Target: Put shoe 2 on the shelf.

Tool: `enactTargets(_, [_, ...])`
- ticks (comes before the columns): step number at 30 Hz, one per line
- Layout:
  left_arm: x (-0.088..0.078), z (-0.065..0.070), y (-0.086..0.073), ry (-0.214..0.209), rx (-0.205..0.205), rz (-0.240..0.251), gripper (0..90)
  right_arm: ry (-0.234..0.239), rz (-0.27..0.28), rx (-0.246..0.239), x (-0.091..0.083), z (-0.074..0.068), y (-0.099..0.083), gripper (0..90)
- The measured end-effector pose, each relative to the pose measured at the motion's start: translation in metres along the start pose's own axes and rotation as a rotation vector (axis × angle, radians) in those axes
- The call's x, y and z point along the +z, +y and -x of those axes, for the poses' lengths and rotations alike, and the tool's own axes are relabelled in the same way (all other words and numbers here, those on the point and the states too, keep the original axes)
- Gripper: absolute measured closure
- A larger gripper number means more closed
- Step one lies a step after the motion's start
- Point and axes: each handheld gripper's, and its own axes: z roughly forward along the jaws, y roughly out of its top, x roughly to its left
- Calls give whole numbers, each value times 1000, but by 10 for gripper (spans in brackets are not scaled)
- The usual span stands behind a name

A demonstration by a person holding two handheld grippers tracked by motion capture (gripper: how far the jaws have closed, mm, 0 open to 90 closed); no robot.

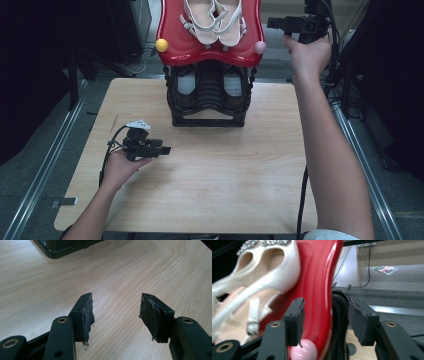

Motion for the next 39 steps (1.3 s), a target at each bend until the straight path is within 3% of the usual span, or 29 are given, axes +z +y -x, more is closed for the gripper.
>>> enactTargets(16, [3, 1, 2, 1, 24, -10, 439, -15, -30, 25, -9, 38, -42, 461])
enactTargets(27, [2, 0, 2, -8, 9, 7, 433, -7, -73, 22, -5, 51, -77, 461])
enactTargets(32, [1, 0, 2, -6, 0, 14, 427, 12, -97, 12, -2, 51, -94, 461])
enactTargets(39, [2, 1, 2, 6, 18, 8, 422, 68, -110, 4, -2, 44, -123, 461])
